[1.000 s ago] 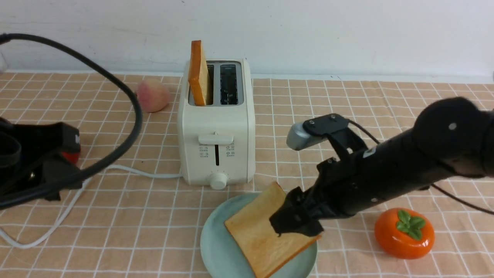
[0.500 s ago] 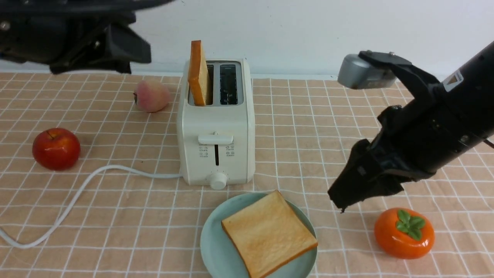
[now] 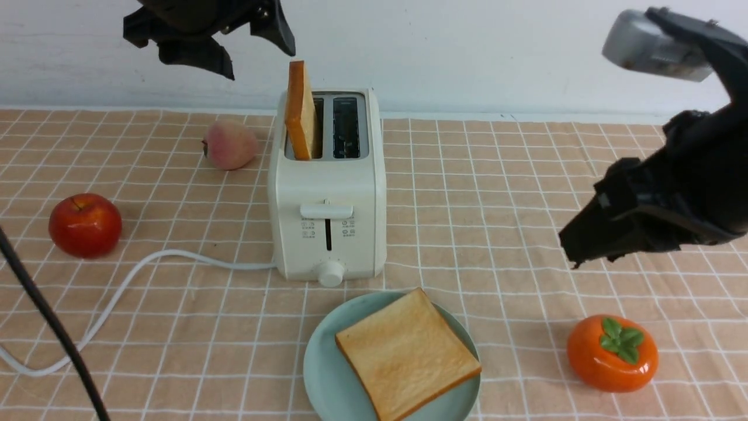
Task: Take toasted bread from bread machine on light coffee tablecloth place on plate.
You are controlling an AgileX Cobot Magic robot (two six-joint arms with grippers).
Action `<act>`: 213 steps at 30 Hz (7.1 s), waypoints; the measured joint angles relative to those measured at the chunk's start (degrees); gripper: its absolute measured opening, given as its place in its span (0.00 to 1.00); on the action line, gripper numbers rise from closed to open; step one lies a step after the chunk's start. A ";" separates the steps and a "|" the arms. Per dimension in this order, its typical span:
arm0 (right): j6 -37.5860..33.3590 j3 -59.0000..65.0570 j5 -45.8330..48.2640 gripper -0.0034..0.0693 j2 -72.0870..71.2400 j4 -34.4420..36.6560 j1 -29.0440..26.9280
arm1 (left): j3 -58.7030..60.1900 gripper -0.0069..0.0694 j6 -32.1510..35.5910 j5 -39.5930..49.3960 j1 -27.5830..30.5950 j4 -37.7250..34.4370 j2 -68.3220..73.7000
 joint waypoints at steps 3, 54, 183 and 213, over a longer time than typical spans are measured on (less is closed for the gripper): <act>0.77 0.00 -0.29 0.62 -1.06 -2.10 0.00 | -4.22 0.86 -0.68 1.13 0.00 0.64 4.71; -0.80 0.00 -0.80 0.79 -4.60 -4.26 0.00 | 49.72 0.16 44.64 -4.53 -3.51 -50.84 -21.47; 38.23 61.05 -33.27 0.15 -70.52 -49.79 0.00 | 120.86 0.09 3.54 -39.36 11.44 12.35 -108.81; 38.23 61.05 -33.27 0.19 -70.52 -49.79 0.00 | 120.86 0.12 3.49 -39.36 11.44 12.30 -108.81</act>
